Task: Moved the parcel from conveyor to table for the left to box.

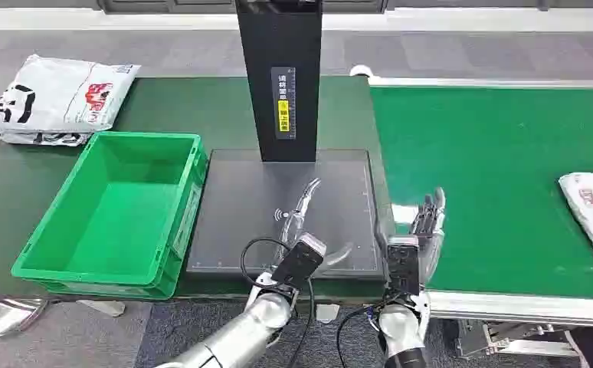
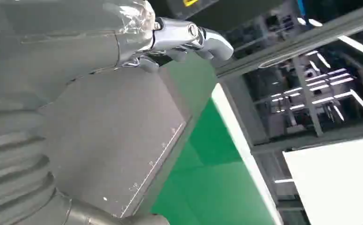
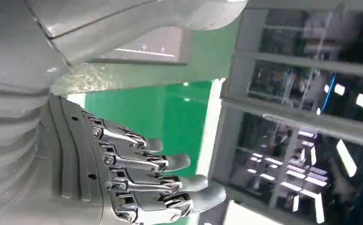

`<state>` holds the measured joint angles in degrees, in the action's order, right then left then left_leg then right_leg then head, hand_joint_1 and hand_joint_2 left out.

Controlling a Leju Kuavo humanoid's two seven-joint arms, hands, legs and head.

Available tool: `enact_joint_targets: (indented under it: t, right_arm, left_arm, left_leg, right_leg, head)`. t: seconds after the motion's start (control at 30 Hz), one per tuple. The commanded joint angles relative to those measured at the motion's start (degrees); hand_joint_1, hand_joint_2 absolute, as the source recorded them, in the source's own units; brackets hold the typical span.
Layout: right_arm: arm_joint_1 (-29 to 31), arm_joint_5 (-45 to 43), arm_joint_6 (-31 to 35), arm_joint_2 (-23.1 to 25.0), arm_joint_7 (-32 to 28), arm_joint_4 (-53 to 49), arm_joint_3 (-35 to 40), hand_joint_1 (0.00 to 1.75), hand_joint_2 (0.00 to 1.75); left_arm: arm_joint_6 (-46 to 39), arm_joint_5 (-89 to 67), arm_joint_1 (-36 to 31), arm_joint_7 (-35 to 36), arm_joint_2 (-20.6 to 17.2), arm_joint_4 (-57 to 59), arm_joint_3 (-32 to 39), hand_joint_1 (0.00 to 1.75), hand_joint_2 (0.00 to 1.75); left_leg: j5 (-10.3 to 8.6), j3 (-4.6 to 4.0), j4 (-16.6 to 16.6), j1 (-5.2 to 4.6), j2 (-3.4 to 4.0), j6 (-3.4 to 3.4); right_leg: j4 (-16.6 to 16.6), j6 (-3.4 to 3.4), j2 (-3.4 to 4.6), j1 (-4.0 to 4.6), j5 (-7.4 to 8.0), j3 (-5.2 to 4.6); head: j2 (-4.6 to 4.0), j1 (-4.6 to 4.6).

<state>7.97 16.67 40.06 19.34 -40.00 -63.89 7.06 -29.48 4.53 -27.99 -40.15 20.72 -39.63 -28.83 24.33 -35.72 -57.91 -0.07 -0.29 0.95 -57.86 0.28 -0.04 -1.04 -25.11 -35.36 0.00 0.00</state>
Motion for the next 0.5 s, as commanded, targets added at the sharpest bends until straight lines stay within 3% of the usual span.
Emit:
enact_joint_targets:
  t: [0.03,0.1,0.2,0.4,0.5]
  right_arm:
    - [4.5,1.8,-0.1,-3.4,0.0,2.6,-4.9,0.00,1.75]
    - [6.9,6.7,-0.1,-3.5,0.0,5.9,-9.5,0.00,1.75]
    - [8.0,5.3,-0.1,-5.3,0.0,6.6,-8.4,0.00,1.75]
    - [13.6,29.4,-0.1,-3.2,0.0,8.8,-29.9,0.00,1.75]
    - [14.9,32.2,-0.1,-3.2,0.0,10.0,-32.5,0.00,1.75]
  left_arm:
    - [1.4,0.4,-6.3,0.2,-0.7,8.8,9.5,0.00,1.75]
    - [0.8,-1.9,-8.4,0.2,-1.3,10.8,10.3,0.00,1.75]
    - [1.3,-3.6,-9.6,0.2,-2.4,11.7,10.3,0.00,1.75]
    - [3.0,-5.0,-12.4,0.2,-4.1,17.2,13.3,0.00,1.75]
    - [2.9,-5.5,-12.5,0.2,-4.2,17.3,13.2,0.00,1.75]
  left_leg:
    - [0.04,0.40,0.2,0.16,0.15,0.02]
    - [0.00,0.21,0.1,0.10,0.02,0.01]
    - [-0.03,0.20,0.1,0.06,0.06,0.00]
    - [-0.02,0.34,0.2,0.11,0.05,-0.01]
    - [-0.04,0.35,0.1,0.12,-0.02,-0.02]
  right_leg:
    - [0.3,-0.07,0.11,0.17,0.06,0.45]
    - [0.2,-0.05,0.00,0.11,0.04,0.26]
    - [0.2,-0.04,0.04,0.07,0.07,0.23]
    - [0.3,-0.05,0.02,0.13,0.07,0.41]
    - [0.3,-0.06,-0.05,0.14,0.08,0.46]
  head:
    - [0.00,0.00]
    - [0.00,0.00]
    - [0.00,0.00]
    - [0.00,0.00]
    - [0.00,0.00]
